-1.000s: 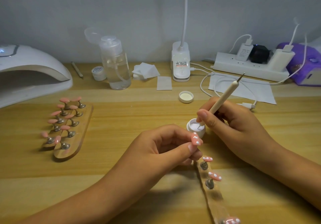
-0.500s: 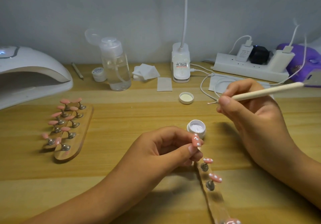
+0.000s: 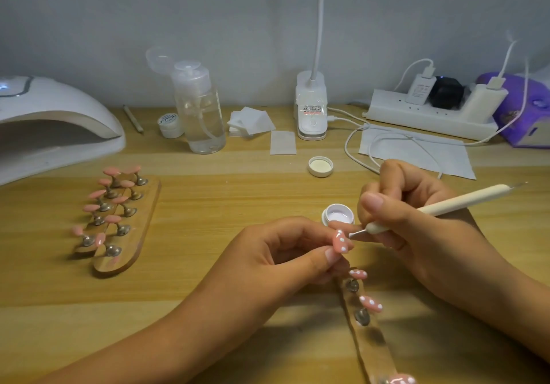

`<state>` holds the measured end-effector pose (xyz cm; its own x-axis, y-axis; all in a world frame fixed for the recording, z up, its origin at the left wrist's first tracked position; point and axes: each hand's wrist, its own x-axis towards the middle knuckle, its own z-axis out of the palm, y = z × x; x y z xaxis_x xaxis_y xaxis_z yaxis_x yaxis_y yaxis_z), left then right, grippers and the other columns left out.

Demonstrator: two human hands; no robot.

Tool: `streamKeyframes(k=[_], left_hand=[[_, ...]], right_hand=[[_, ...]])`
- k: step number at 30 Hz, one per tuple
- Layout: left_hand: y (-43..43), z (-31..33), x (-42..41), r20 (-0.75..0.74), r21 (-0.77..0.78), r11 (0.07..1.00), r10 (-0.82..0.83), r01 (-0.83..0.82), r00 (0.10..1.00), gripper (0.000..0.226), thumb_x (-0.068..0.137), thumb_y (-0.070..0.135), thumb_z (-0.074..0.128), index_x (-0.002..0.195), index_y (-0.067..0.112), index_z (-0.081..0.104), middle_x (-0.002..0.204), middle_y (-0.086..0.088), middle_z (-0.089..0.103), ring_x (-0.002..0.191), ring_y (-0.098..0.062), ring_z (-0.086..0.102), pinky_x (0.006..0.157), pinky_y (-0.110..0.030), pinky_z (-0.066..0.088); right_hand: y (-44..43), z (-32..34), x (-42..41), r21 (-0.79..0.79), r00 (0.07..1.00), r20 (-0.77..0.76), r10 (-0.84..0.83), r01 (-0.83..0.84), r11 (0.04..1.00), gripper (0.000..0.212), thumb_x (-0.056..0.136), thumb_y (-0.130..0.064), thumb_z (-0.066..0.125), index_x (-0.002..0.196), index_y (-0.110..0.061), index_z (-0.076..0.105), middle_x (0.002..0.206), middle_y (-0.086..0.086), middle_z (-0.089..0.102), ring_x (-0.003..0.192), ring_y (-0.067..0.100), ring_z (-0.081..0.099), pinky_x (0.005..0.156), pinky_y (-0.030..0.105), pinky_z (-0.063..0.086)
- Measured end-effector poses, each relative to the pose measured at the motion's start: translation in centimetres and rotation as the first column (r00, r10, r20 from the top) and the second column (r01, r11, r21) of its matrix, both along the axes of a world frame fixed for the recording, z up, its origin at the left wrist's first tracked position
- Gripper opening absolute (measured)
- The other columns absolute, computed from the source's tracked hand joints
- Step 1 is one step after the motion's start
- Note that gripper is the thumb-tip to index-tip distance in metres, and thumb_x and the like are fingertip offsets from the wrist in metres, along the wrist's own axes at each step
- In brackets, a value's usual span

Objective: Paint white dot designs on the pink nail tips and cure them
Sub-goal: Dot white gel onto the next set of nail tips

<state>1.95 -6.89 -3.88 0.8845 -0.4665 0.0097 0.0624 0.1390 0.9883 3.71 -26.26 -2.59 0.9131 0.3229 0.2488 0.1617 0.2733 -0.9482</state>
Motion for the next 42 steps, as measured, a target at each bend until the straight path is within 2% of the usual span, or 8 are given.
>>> streamKeyframes(k=[3,10,15,21,25,31,35,42], left_hand=[[-0.04,-0.04,0.01,0.007,0.006,1.000,-0.006,0.006,1.000,0.016,0.079,0.018,0.066,0.091,0.011,0.074,0.084,-0.006,0.075,0.080,-0.008,0.069,0.070,-0.014,0.051],[-0.01,0.01,-0.03,0.027,0.036,0.999,-0.004,0.003,1.000,0.017,0.080,0.019,0.066,0.093,0.010,0.073,0.087,-0.010,0.074,0.083,-0.010,0.070,0.072,-0.017,0.053],[-0.06,0.05,-0.11,0.001,0.031,1.000,0.000,0.000,1.000,0.017,0.078,0.020,0.066,0.091,0.011,0.073,0.086,-0.009,0.075,0.085,-0.014,0.070,0.075,-0.019,0.055],[-0.02,0.15,-0.16,-0.009,0.029,1.000,0.005,-0.004,1.000,0.019,0.076,0.021,0.067,0.091,0.010,0.073,0.089,-0.013,0.074,0.084,-0.013,0.071,0.074,-0.019,0.055],[-0.04,0.10,-0.15,0.010,0.035,0.999,0.001,-0.001,1.000,0.018,0.077,0.022,0.068,0.091,0.012,0.073,0.089,-0.013,0.074,0.087,-0.017,0.070,0.079,-0.024,0.057],[-0.10,0.19,-0.13,0.000,0.029,1.000,0.004,-0.004,1.000,0.016,0.077,0.020,0.067,0.090,0.012,0.074,0.088,-0.012,0.074,0.087,-0.018,0.071,0.076,-0.021,0.056],[-0.12,0.21,-0.19,-0.010,0.030,1.000,0.008,-0.008,1.000,0.017,0.076,0.021,0.067,0.089,0.011,0.074,0.088,-0.012,0.074,0.087,-0.019,0.071,0.075,-0.021,0.056],[-0.05,0.33,-0.20,-0.009,0.036,0.999,0.002,-0.001,1.000,0.018,0.077,0.022,0.069,0.091,0.011,0.073,0.088,-0.011,0.074,0.089,-0.020,0.071,0.077,-0.023,0.056]], right_hand=[[0.02,0.02,-0.10,-0.057,1.000,-0.003,-0.011,0.011,0.998,0.034,0.069,-0.042,0.082,0.062,-0.023,0.054,0.058,0.000,0.054,0.052,0.005,0.049,0.052,0.012,0.043],[0.04,0.19,-0.16,-0.069,1.000,-0.005,0.005,-0.005,0.998,0.032,0.070,-0.041,0.081,0.064,-0.024,0.055,0.059,0.001,0.054,0.054,0.005,0.050,0.053,0.011,0.044],[0.13,0.18,-0.12,-0.074,1.000,0.003,0.002,-0.002,0.997,0.023,0.074,-0.024,0.074,0.063,-0.023,0.054,0.058,0.002,0.053,0.053,0.006,0.050,0.052,0.011,0.043],[0.17,0.09,-0.01,-0.081,1.000,-0.004,0.008,-0.008,0.997,0.031,0.071,-0.040,0.080,0.064,-0.024,0.054,0.060,-0.001,0.055,0.055,0.006,0.051,0.054,0.013,0.044],[0.09,0.01,-0.05,-0.077,1.000,-0.004,0.021,-0.022,0.997,0.031,0.073,-0.038,0.079,0.065,-0.023,0.054,0.060,0.001,0.054,0.055,0.007,0.049,0.055,0.013,0.044],[0.08,0.05,-0.03,-0.058,1.000,-0.002,0.016,-0.016,0.998,0.024,0.075,-0.024,0.074,0.063,-0.023,0.053,0.058,0.000,0.052,0.054,0.006,0.048,0.053,0.012,0.043],[0.10,0.01,-0.02,-0.061,1.000,-0.006,0.013,-0.013,0.998,0.022,0.076,-0.022,0.070,0.063,-0.022,0.053,0.058,0.001,0.052,0.054,0.007,0.048,0.053,0.012,0.043],[0.08,-0.05,0.10,-0.060,0.999,0.010,0.031,-0.031,0.998,0.024,0.076,-0.026,0.074,0.064,-0.024,0.054,0.058,-0.003,0.052,0.053,0.006,0.048,0.053,0.012,0.042]])
